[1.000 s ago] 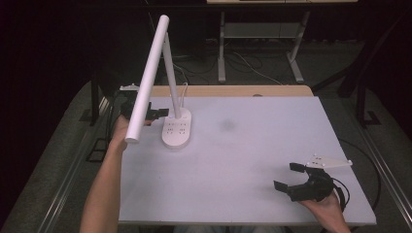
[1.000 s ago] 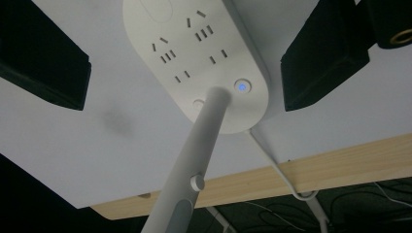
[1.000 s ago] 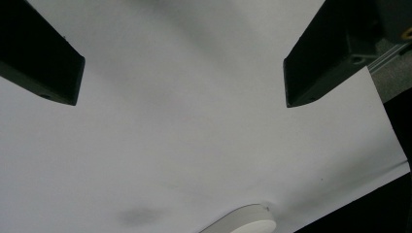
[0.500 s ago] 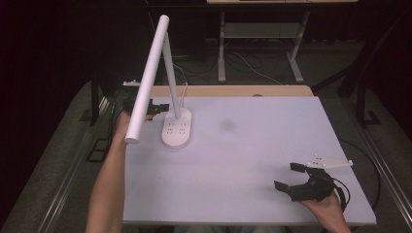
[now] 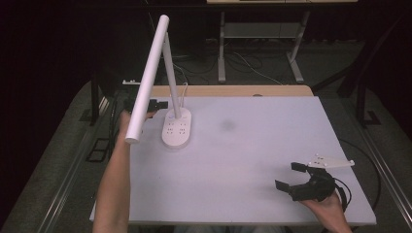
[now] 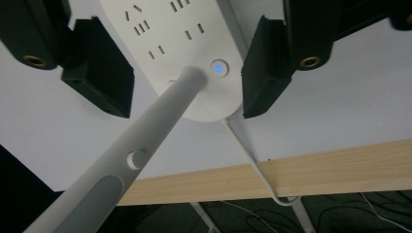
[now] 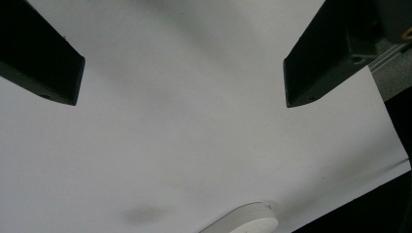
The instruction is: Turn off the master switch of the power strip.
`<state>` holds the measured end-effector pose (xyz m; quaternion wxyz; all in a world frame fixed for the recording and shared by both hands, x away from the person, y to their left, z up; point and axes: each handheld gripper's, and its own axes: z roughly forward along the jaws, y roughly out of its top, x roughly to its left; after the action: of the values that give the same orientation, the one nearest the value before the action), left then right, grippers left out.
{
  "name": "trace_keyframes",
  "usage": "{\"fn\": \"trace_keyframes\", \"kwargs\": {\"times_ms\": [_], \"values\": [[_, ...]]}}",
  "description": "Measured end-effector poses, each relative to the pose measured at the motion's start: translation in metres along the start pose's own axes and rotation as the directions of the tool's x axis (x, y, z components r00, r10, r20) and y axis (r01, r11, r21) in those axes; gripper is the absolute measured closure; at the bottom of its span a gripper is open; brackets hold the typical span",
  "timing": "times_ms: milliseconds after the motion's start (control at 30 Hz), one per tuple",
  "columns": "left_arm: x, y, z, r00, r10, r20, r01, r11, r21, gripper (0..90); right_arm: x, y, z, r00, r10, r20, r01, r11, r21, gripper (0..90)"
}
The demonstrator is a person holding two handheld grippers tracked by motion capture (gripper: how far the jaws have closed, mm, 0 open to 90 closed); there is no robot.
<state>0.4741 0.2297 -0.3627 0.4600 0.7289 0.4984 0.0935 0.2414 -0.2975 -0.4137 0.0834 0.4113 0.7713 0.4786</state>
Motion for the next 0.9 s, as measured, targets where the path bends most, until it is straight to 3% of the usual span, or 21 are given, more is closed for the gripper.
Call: {"fn": "trace_keyframes", "kwargs": {"times_ms": [533,733,900], "values": [[0.004,-0.004,0.013,0.9992,-0.038,0.012,0.038,0.9985,0.04,62.5,-0.003,0.0,-0.003,0.9999,0.008,0.007,-0.008,1.0,-0.007,0.6],[0.004,-0.006,0.02,0.9986,-0.052,0.015,0.051,0.9977,0.045,81.7,-0.002,0.0,-0.003,0.9999,0.008,0.007,-0.008,1.0,-0.005,0.6],[0.004,-0.008,0.025,0.9984,-0.056,0.013,0.055,0.9976,0.042,89.3,-0.003,0.0,-0.004,1.0,0.005,0.007,-0.005,1.0,-0.008,0.6]]}}
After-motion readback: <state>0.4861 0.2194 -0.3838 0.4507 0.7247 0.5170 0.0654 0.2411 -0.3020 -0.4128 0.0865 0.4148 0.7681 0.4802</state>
